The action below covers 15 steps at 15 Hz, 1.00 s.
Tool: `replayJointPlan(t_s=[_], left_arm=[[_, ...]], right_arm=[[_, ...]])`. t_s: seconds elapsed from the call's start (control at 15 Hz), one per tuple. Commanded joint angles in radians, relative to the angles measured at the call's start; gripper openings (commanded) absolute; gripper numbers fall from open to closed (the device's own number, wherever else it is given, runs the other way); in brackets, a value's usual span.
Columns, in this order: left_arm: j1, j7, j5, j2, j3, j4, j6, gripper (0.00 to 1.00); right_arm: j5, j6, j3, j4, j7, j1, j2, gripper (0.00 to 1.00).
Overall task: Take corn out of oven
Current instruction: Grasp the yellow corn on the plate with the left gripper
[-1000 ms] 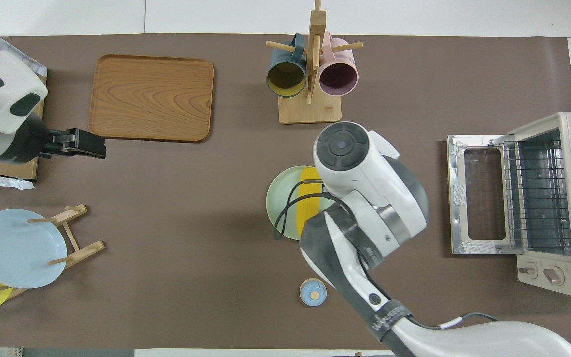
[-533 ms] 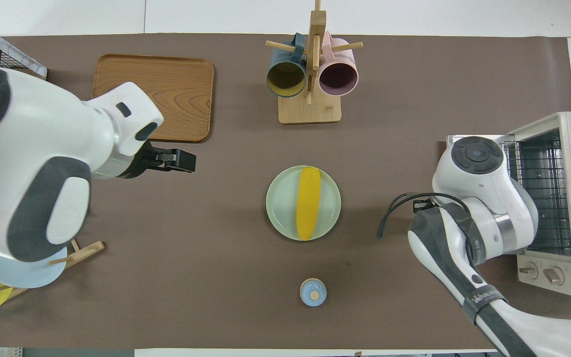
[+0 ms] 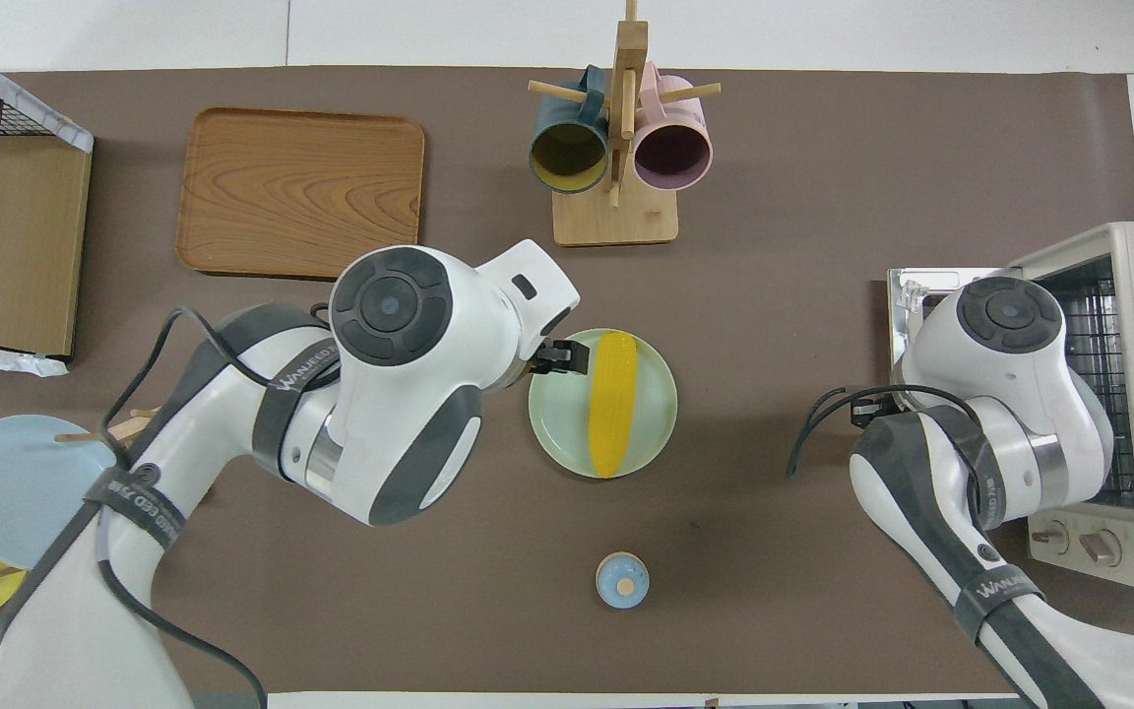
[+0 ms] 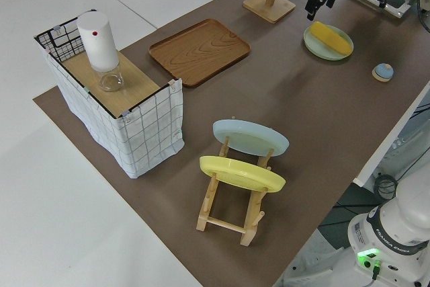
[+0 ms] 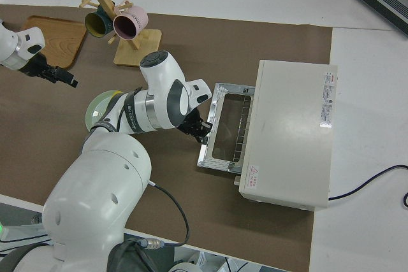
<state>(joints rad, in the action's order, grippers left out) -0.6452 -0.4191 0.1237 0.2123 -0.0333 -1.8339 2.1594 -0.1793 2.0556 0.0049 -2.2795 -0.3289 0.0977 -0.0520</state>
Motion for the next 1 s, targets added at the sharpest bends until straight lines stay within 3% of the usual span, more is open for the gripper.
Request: replayJointPlan(t_s=[0.0,0.47,0.93], left_arm=[[-0.076,-0.076,0.008,0.071,0.02,-0.001,0.089,1.0],[-0.168,-0.181,0.01,0.206,0.021,0.007,0.253,1.0],[-0.175,-0.187,0.001,0.219,0.024,-0.005,0.278,0.98]], right_arm=[[-0.005,0.073,0.01,-0.043,-0.047,-0.009,0.001,0.0],[0.034,0.092,0.012,-0.046,-0.108,0.033,-0.011,0.0],[0.034,0.086,0.009,-0.083,-0.046,-0.022,0.0,0.0]])
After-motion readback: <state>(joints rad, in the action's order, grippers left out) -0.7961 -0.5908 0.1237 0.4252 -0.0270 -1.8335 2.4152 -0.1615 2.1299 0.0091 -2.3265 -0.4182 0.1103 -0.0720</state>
